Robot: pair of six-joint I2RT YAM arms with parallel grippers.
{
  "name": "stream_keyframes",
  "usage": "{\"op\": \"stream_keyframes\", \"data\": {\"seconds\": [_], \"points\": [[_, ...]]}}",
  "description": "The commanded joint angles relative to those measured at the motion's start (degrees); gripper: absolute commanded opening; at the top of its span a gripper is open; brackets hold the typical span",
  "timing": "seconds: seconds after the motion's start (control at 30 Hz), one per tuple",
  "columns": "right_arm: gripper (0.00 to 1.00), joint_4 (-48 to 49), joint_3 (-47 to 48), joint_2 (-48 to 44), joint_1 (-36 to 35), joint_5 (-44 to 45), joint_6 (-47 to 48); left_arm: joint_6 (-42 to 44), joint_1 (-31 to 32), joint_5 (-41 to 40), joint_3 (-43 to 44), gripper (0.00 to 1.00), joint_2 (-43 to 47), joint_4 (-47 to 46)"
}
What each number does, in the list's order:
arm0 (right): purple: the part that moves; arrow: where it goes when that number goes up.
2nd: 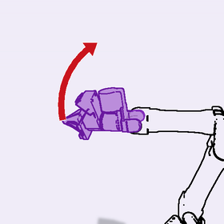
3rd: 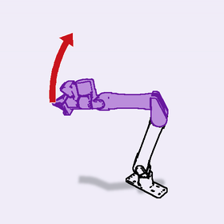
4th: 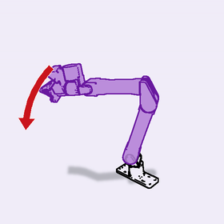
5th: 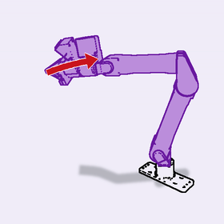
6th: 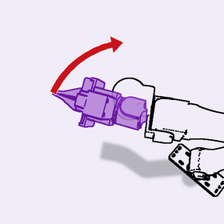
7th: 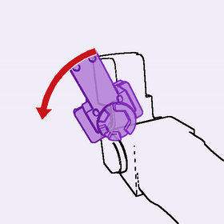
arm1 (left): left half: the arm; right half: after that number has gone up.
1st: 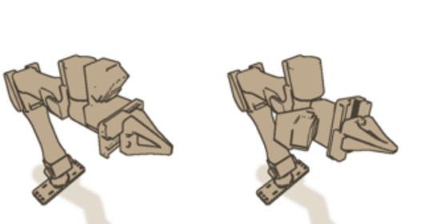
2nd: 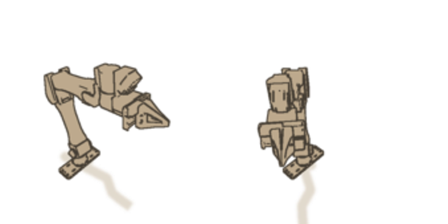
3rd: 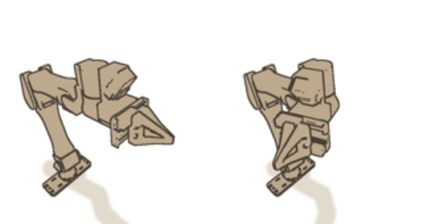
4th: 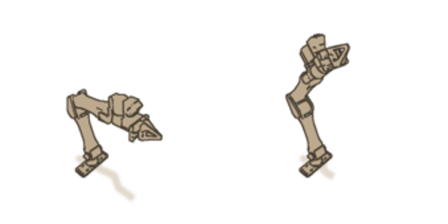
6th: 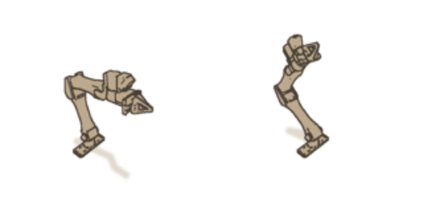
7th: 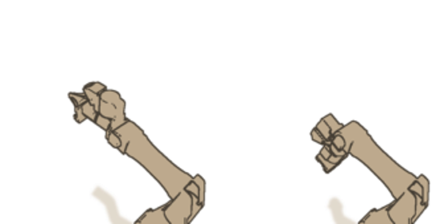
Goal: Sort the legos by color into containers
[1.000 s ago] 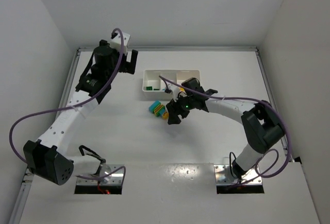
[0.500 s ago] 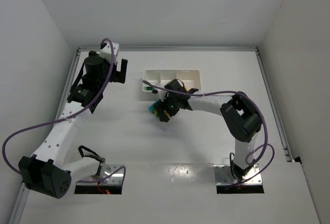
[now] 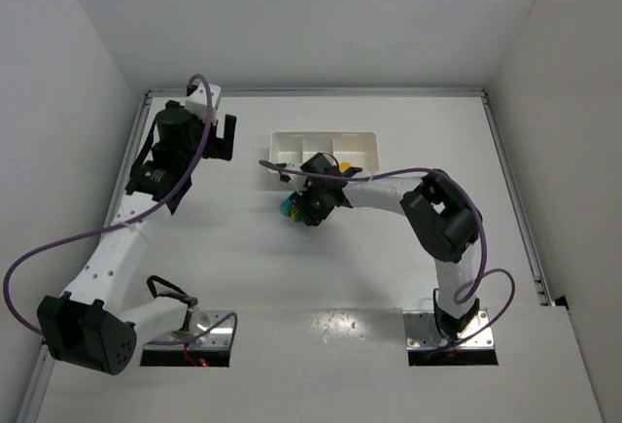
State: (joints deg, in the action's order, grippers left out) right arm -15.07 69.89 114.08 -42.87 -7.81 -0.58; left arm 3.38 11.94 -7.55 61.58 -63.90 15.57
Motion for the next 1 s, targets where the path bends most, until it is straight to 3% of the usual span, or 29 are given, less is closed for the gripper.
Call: {"op": "stream_keyframes", "data": {"seconds": [0.0,0.03,0.07,0.1,0.23,0.33,0.47,0.7,0.97], "points": [[0.14,-0.7,-2.5,-3.6,0.2,1.6,3.2,-1.1,-1.6,4.3,-0.5,0.95,1.3,-0.8],[0.06,0.1,-5.8,-7.4,0.9,1.6,4.5,-2.0,-2.1,8.5,-1.2,0.90,2.0,-0.8],[0.03,1.2,-7.4,-9.6,0.9,1.1,5.2,-2.6,-2.1,11.3,-2.1,0.81,2.5,0.1],[0.00,2.1,-11.1,-12.3,0.9,1.0,6.0,-4.0,-2.6,14.6,-2.6,0.79,2.6,0.9],[0.00,7.9,-21.3,-27.7,1.5,-0.7,13.3,-9.2,-2.6,39.2,-5.8,0.81,1.9,4.1],[0.00,11.5,-26.5,-36.7,1.5,-1.7,16.4,-14.0,-1.5,49.4,-6.9,0.91,-1.2,4.7],[0.00,14.7,-29.2,-41.5,1.0,-0.3,19.1,-18.6,0.6,61.1,-5.3,0.94,-8.1,2.9],[0.00,16.9,-26.0,-40.6,0.4,1.0,19.1,-23.2,2.6,65.5,-1.9,0.94,-13.6,-1.5],[0.00,18.1,-22.4,-38.0,-1.9,1.0,19.1,-23.8,4.6,64.9,-1.4,0.92,-16.5,-2.7]]}}
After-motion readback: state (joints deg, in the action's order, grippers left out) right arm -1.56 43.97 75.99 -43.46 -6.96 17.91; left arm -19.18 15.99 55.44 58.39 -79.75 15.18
